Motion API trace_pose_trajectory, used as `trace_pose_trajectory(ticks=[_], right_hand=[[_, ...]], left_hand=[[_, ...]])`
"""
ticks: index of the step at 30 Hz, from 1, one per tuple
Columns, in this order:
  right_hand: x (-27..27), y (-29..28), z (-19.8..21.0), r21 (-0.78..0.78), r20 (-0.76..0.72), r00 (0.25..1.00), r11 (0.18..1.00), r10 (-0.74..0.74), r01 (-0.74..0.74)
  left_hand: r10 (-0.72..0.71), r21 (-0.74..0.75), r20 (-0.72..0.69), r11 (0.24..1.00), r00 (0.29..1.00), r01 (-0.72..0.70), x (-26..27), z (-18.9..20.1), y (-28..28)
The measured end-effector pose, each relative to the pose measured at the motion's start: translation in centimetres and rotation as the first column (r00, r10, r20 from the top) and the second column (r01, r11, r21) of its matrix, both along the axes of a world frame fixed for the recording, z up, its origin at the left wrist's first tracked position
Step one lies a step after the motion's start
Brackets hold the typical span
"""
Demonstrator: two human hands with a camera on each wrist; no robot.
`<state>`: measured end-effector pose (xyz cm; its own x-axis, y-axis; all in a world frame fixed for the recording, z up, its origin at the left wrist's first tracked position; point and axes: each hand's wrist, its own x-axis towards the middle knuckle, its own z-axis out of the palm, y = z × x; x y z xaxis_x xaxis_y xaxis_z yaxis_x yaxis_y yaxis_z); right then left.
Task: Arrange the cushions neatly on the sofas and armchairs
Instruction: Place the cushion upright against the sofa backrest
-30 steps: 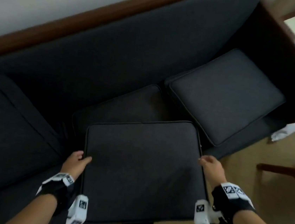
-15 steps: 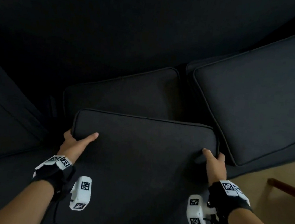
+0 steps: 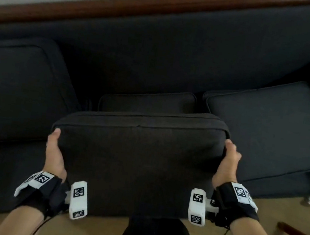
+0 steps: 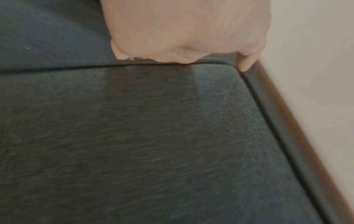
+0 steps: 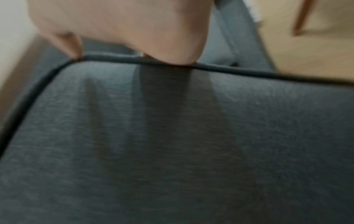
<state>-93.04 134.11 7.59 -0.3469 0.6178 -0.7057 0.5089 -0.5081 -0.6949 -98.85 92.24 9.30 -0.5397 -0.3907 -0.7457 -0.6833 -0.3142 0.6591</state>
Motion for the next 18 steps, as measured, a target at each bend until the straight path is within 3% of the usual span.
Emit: trace_pose_trajectory(ticks=[4,7,9,12,14,15,18], right_hand=[[1.5,-0.2,5.3,-0.161,-0.249,0.966,0.987,-0.064,0.024],[2.9,-0.7,8.0,-0.124,-0.269,0.963,0.992,-0.032,-0.002],[3.3,-1.4,9.5,0.008,-0.22,0.973,0.998,0.068,-0.068],[2.5,-2.3,11.3,0.318,0.01,0.975,0.924,0.222,-0.213],[1.5,-3.0,12.1,0.451,0.176,0.942,0.827,0.286,-0.335],[1.0,-3.6,12.6,0.524,0.271,0.903,0.736,0.333,-0.428],[0.2,-7.6,13.9,0.66,0.487,0.735,0.352,0.472,-0.663]], left_hand=[[0.03,0.048,-0.206,0.999,0.978,-0.021,4.1,7.3,-1.2],[0.035,-0.006,-0.171,0.999,0.985,-0.036,8.0,8.8,-2.7],[-0.06,-0.081,-0.069,0.995,0.996,0.054,10.1,8.3,-2.6],[-0.118,-0.104,-0.022,0.988,0.993,0.115,11.2,8.3,-1.3],[-0.095,-0.11,-0.019,0.99,0.995,0.092,10.6,8.4,-0.6],[-0.077,-0.113,-0.026,0.991,0.997,0.073,10.0,8.6,-0.3],[-0.078,-0.128,-0.037,0.989,0.996,0.073,8.7,8.7,0.0]])
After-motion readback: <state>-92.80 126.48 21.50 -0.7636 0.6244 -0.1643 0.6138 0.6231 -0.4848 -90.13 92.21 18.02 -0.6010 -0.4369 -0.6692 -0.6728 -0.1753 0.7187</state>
